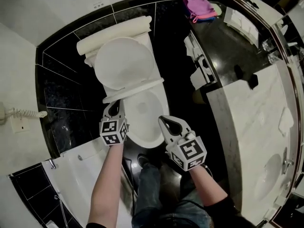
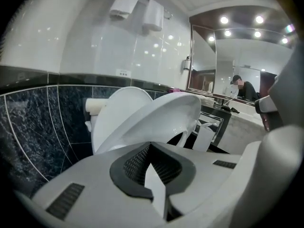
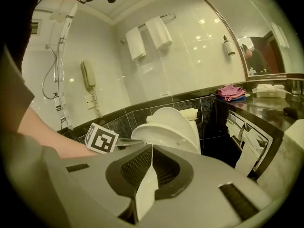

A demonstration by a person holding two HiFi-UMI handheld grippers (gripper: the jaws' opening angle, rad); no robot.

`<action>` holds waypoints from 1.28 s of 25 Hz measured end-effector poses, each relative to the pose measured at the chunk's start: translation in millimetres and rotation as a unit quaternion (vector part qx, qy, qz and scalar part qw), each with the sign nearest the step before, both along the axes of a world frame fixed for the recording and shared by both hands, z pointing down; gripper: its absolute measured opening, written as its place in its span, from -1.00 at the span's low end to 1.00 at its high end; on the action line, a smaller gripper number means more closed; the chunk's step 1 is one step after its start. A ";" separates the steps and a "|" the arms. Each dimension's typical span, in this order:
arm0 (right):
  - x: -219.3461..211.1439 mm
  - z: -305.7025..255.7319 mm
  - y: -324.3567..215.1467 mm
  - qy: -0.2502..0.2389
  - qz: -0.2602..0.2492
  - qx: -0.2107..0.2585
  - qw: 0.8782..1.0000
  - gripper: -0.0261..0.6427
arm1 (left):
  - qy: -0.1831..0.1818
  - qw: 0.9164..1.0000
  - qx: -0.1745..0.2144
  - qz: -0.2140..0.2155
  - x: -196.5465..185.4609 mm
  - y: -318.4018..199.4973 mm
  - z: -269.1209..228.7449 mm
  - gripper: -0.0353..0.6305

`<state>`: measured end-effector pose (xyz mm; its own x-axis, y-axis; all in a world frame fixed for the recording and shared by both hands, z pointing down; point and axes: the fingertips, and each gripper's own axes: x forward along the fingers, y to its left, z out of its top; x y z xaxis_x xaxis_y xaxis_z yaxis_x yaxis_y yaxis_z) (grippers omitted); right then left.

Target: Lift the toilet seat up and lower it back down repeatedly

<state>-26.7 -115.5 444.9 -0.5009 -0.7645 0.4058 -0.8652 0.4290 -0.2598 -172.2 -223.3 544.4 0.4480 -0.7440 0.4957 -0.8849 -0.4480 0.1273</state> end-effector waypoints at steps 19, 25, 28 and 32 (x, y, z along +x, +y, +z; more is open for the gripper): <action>14.8 -5.0 18.1 0.028 0.007 -0.009 1.000 -0.86 | -0.061 0.998 0.030 -0.005 -19.0 -144.5 -15.5 -0.94; 20.7 -7.6 23.2 0.034 0.013 -0.016 0.999 -0.86 | -0.062 0.997 0.040 -0.006 -19.9 -145.6 -24.9 -0.94; 18.6 -10.0 25.6 0.033 0.009 -0.016 0.999 -0.86 | -0.061 0.997 0.045 -0.003 -17.3 -137.3 -30.6 -0.94; 15.5 -15.5 29.6 0.029 -0.004 -0.011 1.000 -0.86 | -0.056 0.997 0.052 -0.007 -17.6 -121.4 -47.3 -0.94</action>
<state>-11.2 -85.9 429.4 -0.4817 -0.7512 0.4514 -0.8758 0.4302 -0.2188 -189.8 -344.6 497.1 0.3823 -0.8005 0.4615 -0.8976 -0.4404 -0.0204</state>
